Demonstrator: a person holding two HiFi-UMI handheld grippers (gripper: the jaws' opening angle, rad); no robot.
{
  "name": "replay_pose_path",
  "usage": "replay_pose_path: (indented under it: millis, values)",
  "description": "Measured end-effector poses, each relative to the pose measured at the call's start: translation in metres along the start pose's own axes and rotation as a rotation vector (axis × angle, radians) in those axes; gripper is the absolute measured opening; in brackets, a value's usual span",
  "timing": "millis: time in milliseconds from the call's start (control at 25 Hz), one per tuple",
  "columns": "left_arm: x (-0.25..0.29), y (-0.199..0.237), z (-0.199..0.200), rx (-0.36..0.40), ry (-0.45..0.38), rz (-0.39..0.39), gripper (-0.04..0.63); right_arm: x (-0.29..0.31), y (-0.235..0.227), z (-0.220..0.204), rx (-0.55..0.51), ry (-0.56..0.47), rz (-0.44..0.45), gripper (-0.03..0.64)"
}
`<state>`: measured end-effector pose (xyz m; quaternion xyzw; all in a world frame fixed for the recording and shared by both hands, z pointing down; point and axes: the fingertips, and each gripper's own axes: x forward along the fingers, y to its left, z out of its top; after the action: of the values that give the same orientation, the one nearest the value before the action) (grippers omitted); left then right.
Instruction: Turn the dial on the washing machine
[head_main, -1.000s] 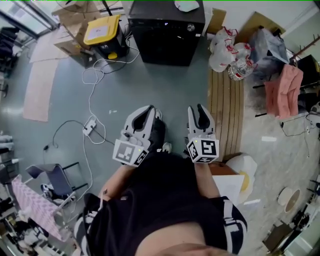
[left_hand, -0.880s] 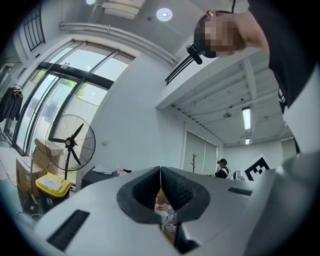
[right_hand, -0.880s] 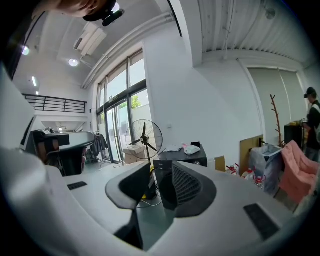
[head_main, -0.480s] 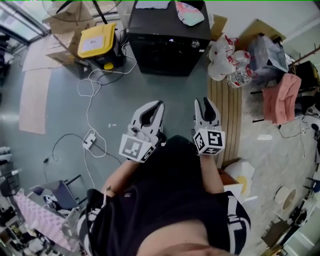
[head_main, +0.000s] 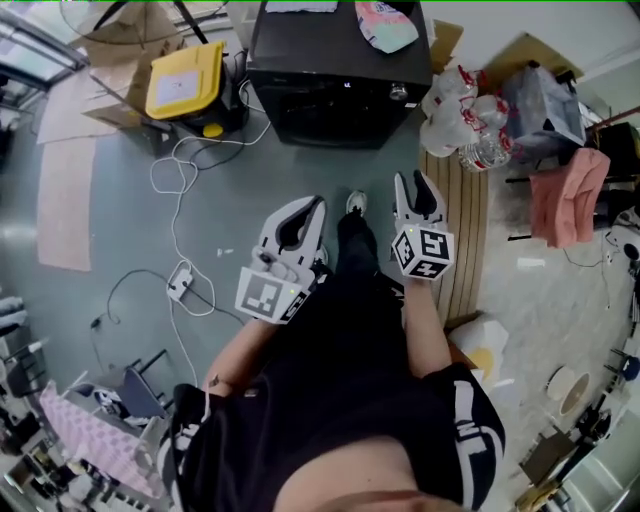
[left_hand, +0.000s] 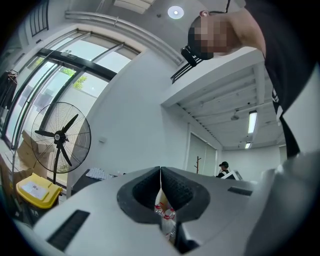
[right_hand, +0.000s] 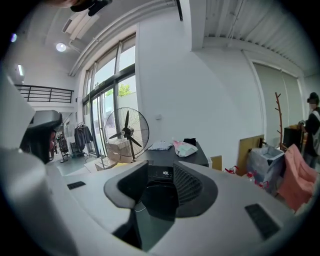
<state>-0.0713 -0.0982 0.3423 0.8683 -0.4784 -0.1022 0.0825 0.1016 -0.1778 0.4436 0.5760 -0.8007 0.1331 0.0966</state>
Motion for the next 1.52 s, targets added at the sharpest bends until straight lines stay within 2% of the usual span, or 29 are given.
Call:
replay_pose_path:
  millis: [320, 720, 1000, 1240, 1320, 1440, 1480, 1520]
  values:
    - [0.109, 0.053, -0.034, 0.001, 0.063, 0.038, 0.023, 0.148, -0.071, -0.018, -0.012, 0.076, -0.016, 0.202]
    - [0.229, 0.102, -0.109, -0.034, 0.14, 0.06, 0.022, 0.332, -0.169, -0.128, -0.041, 0.269, -0.068, 0.273]
    - [0.265, 0.124, -0.147, -0.056, 0.168, 0.065, 0.023, 0.406, -0.199, -0.169, -0.071, 0.323, -0.109, 0.297]
    - [0.275, 0.131, -0.163, -0.065, 0.192, 0.074, 0.023, 0.426, -0.216, -0.18, -0.103, 0.365, -0.156, 0.296]
    - [0.277, 0.131, -0.165, -0.068, 0.195, 0.071, 0.023, 0.428, -0.221, -0.181, -0.031, 0.343, -0.143, 0.287]
    - [0.276, 0.133, -0.168, -0.073, 0.204, 0.07, 0.023, 0.427, -0.229, -0.181, 0.296, 0.309, -0.065, 0.285]
    - [0.275, 0.135, -0.169, -0.074, 0.207, 0.073, 0.023, 0.427, -0.23, -0.181, 0.356, 0.308, -0.042, 0.285]
    - [0.275, 0.135, -0.17, -0.076, 0.21, 0.077, 0.023, 0.427, -0.229, -0.181, 0.355, 0.309, -0.032, 0.287]
